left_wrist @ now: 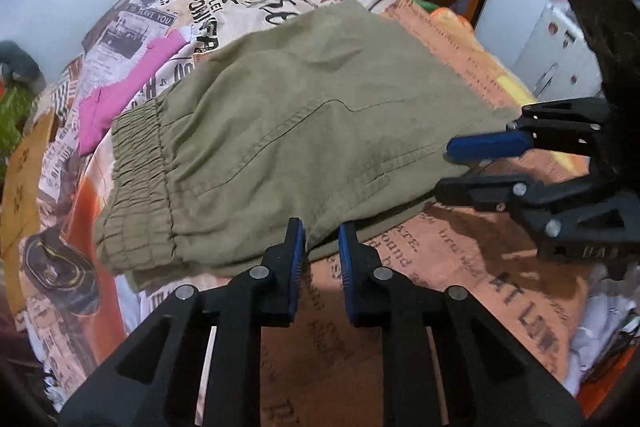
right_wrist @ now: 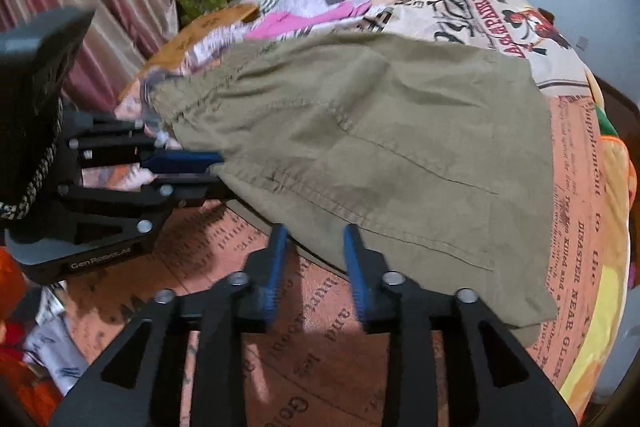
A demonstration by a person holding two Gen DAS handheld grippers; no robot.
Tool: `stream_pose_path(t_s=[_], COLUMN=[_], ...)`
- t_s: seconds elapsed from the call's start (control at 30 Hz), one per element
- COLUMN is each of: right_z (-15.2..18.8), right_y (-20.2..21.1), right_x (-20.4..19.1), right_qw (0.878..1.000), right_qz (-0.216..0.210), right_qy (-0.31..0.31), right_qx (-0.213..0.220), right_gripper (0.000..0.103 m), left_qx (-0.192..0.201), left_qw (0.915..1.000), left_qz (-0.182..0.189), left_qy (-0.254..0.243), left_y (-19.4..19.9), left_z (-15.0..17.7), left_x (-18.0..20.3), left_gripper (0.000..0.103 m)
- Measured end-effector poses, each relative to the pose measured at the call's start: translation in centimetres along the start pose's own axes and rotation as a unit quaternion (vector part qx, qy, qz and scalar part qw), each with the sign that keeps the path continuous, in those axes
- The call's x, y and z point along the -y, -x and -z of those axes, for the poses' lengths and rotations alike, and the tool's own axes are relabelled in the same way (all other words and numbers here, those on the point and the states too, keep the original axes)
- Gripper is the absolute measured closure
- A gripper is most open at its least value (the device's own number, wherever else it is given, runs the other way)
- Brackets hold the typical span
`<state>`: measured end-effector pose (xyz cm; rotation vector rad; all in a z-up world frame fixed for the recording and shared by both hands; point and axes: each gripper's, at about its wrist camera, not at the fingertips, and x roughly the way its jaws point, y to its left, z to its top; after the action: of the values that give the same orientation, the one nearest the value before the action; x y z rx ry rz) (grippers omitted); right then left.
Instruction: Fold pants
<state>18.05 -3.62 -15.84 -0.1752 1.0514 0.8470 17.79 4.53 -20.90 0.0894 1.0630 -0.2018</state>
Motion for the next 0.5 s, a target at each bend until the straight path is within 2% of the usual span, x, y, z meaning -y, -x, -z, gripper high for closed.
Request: stream_pose_path(t_s=[0.07, 0.13, 0.2, 0.27, 0.37, 0.4, 0.43, 0.5], right_z=[-0.4, -0.9, -1.3, -1.4, -0.9, -0.5, 0.0, 0.9], right_y=[1.2, 1.8, 1.8, 0.8, -1.4, -1.6, -1.9, -1.4], right_x=[0.6, 0.9, 1.5, 2.0, 2.6, 2.8, 2.9, 3.4], right_qw=[1.0, 0.999, 0.998, 0.998, 0.998, 0.998, 0.997, 0.998], right_qz=[-0.006, -0.003, 0.007, 0.018, 0.032, 0.038, 0.042, 0.05], right_qy=[-0.02, -0.03, -0.041, -0.054, -0.059, -0.059, -0.056, -0.049], right_qx=[0.02, 0.035, 0.042, 0.031, -0.003, -0.011, -0.017, -0.006], right_gripper=[0.064, 0.064, 0.064, 0.064, 0.064, 0.064, 0.064, 0.064], left_qx=[0.015, 0.03, 0.041, 0.043, 0.021, 0.014, 0.005, 0.009], left_qw=[0.9999, 0.9992, 0.9983, 0.9968, 0.9941, 0.9931, 0.9903, 0.9857], left_qz=[-0.007, -0.022, -0.028, -0.041, -0.059, -0.07, -0.098, -0.128], left_qy=[0.003, 0.012, 0.031, 0.054, 0.088, 0.093, 0.099, 0.109], left_y=[1.3, 2.5, 3.2, 3.1, 1.3, 0.7, 0.0, -0.7], left_z=[0.0, -0.1, -0.5, -0.6, -0.3, -0.1, 0.3, 1.4], left_x=[-0.5, -1.4, -2.6, -3.9, -6.3, -6.8, -7.3, -8.2], left_gripper=[0.081, 0.079, 0.071, 0.064, 0.064, 0.064, 0.063, 0.036])
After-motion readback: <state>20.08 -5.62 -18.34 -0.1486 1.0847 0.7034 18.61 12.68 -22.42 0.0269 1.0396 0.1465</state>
